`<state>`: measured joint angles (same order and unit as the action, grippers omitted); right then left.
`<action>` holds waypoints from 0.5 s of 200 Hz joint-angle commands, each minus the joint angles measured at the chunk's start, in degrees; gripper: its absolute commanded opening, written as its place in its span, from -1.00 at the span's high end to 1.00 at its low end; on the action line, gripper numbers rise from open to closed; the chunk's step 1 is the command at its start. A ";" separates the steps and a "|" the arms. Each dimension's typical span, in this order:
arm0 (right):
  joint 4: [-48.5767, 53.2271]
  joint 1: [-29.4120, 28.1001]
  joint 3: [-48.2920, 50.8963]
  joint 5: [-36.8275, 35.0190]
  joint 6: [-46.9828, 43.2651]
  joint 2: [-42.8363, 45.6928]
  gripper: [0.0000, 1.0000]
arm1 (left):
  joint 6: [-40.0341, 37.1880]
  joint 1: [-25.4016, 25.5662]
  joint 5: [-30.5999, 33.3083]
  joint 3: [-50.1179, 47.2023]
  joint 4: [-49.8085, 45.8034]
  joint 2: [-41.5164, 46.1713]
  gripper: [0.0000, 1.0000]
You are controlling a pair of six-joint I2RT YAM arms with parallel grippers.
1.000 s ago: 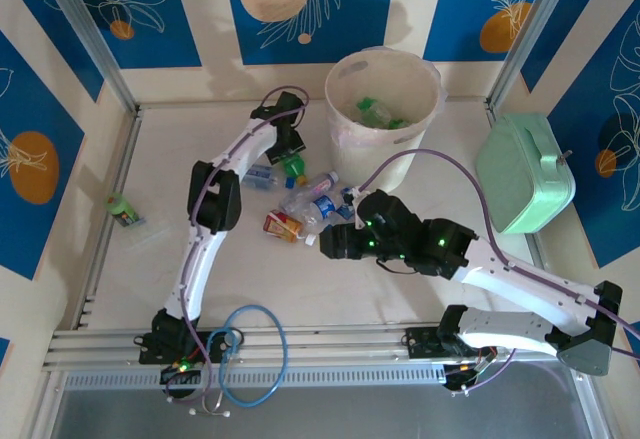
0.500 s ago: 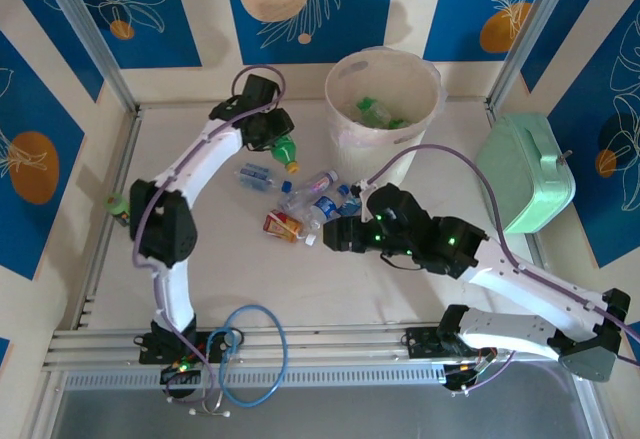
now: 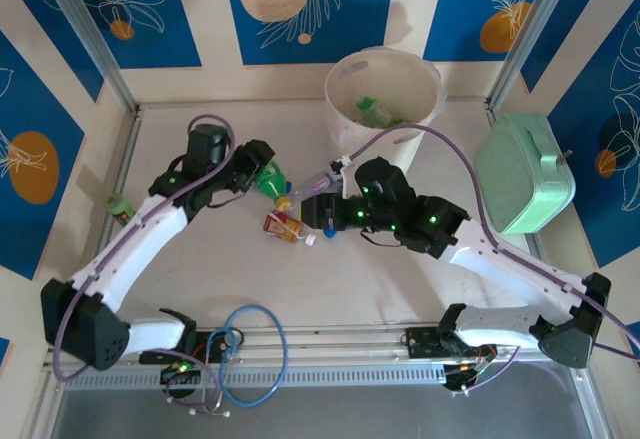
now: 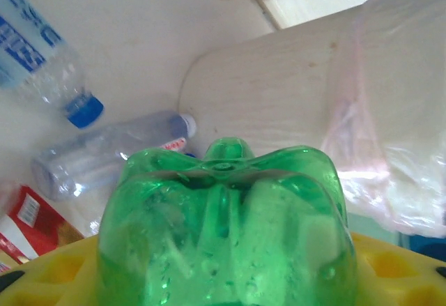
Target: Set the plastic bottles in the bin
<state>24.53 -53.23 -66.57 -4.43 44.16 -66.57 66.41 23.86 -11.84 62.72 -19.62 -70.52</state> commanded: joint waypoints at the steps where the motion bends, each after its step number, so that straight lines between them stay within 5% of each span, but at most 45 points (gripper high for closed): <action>1: -2.99 -0.66 -1.99 3.07 -0.01 -1.55 -0.21 | 6.16 0.22 -3.53 -3.34 6.00 3.63 -0.02; 100: -5.21 -2.30 -1.11 2.17 2.33 -5.64 -0.17 | 10.31 3.56 -5.39 -8.23 11.68 6.93 -0.02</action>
<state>20.10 -55.18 -66.98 -2.31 45.54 -71.64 75.02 26.81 -15.51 55.31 -11.77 -64.66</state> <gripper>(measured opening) 0.589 0.578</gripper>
